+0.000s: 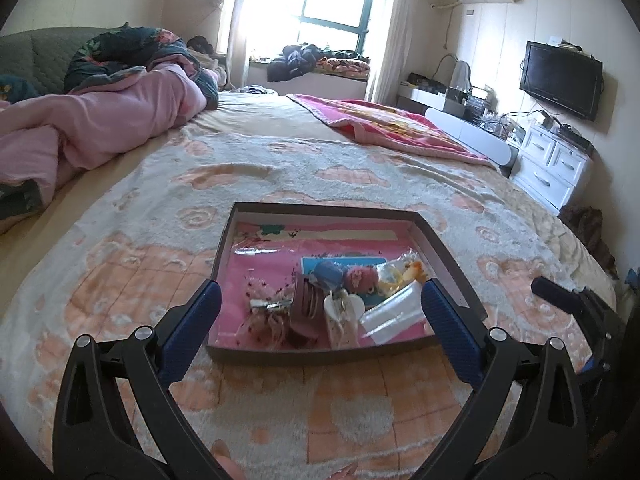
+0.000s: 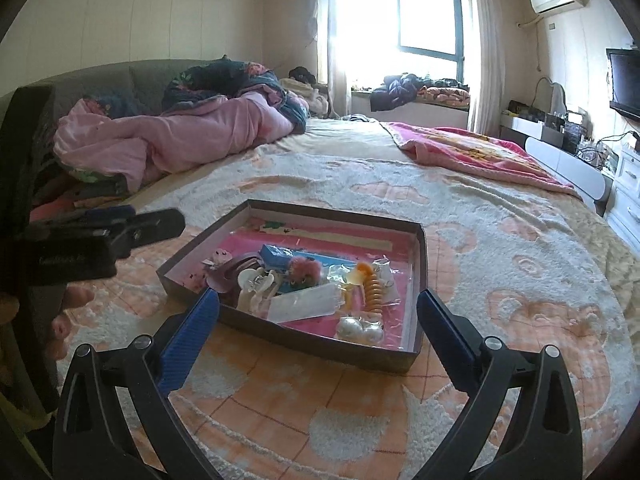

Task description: Organize jewelry

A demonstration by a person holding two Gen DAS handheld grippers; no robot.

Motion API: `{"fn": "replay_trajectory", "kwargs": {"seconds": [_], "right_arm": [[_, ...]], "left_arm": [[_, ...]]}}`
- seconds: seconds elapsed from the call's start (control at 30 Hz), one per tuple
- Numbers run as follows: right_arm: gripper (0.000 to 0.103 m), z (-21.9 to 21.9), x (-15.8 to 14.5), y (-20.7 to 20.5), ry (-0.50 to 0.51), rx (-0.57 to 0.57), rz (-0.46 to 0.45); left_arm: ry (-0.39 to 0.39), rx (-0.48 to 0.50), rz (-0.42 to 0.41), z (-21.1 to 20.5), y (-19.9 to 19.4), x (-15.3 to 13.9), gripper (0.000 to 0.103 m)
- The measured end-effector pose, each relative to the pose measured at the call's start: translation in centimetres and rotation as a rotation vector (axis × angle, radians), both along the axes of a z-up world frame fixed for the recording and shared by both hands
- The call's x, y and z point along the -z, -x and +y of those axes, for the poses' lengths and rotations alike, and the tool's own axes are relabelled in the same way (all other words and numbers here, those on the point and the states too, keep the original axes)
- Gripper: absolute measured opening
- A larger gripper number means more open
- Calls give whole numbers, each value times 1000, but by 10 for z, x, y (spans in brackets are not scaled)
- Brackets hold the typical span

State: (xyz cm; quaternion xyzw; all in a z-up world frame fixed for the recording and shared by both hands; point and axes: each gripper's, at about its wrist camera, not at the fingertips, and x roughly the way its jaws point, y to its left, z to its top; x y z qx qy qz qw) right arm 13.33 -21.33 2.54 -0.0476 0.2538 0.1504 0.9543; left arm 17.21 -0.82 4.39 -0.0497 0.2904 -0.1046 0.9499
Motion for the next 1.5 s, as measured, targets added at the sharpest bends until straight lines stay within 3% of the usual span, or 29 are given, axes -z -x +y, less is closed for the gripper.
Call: {"fn": "replay_trajectory", "kwargs": {"seconds": [0.47,1.13,1.5], "right_arm": [[96,-3,-1,26,-27,14,-44],[96,-14,24,66,-45,66,-64],[96,-21,34,98,-60,89,-188]], "left_arm": [[-25,-23,-30,10,45,8,92],[-59,-65,-107,7,87,24,92],[-61,-89,-151,7,103,31,92]]}}
